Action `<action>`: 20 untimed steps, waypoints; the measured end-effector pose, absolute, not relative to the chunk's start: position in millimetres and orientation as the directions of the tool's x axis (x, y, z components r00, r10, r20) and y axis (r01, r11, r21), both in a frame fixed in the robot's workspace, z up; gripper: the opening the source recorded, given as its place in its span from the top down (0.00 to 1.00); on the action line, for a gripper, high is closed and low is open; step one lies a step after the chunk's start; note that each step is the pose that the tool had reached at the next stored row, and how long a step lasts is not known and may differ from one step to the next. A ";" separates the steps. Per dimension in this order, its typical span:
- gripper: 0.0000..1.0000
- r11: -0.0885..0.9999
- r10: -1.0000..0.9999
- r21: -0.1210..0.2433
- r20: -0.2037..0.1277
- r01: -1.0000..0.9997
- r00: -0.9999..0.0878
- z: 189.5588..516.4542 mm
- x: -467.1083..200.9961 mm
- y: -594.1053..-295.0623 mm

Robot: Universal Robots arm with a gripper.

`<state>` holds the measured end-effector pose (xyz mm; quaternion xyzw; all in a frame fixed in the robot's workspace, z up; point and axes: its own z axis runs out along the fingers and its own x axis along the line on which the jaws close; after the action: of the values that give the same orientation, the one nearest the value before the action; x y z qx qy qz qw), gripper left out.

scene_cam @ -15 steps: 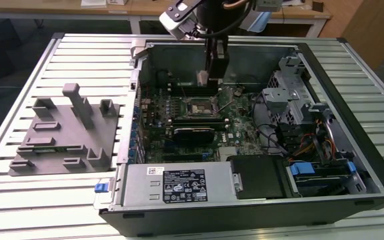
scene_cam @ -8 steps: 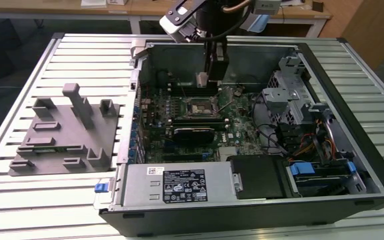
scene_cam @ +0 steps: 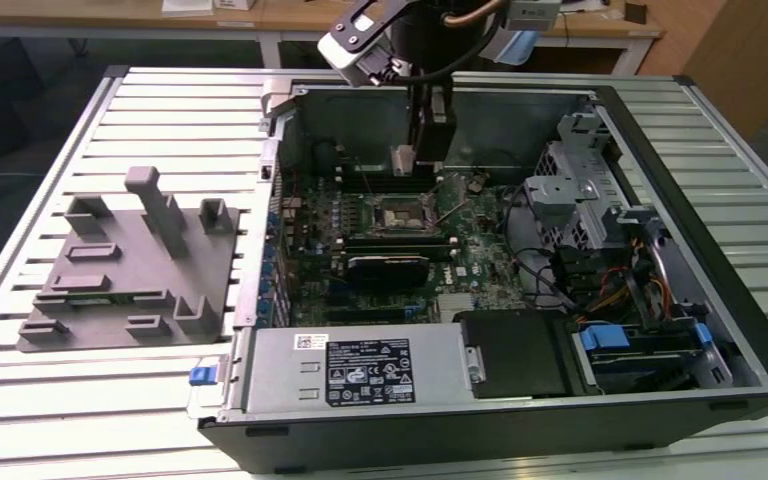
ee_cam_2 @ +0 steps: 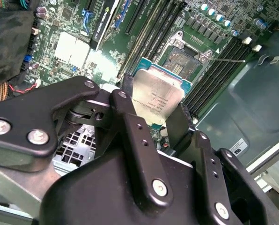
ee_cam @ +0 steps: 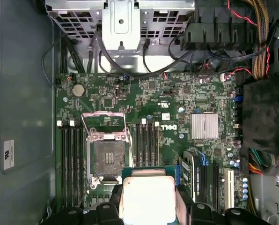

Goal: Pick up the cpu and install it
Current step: 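Place the cpu into insertion slot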

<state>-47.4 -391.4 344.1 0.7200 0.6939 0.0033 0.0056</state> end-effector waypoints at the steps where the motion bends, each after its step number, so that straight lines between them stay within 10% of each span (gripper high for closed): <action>1: 0.47 -0.037 0.999 0.013 -0.003 0.999 0.037 344.0 -47.5 -391.4; 20: 0.47 -0.037 0.999 0.013 -0.002 0.999 0.037 340.3 -49.6 -391.4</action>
<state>-49.6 -391.4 340.3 0.7200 0.6940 0.0037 0.0052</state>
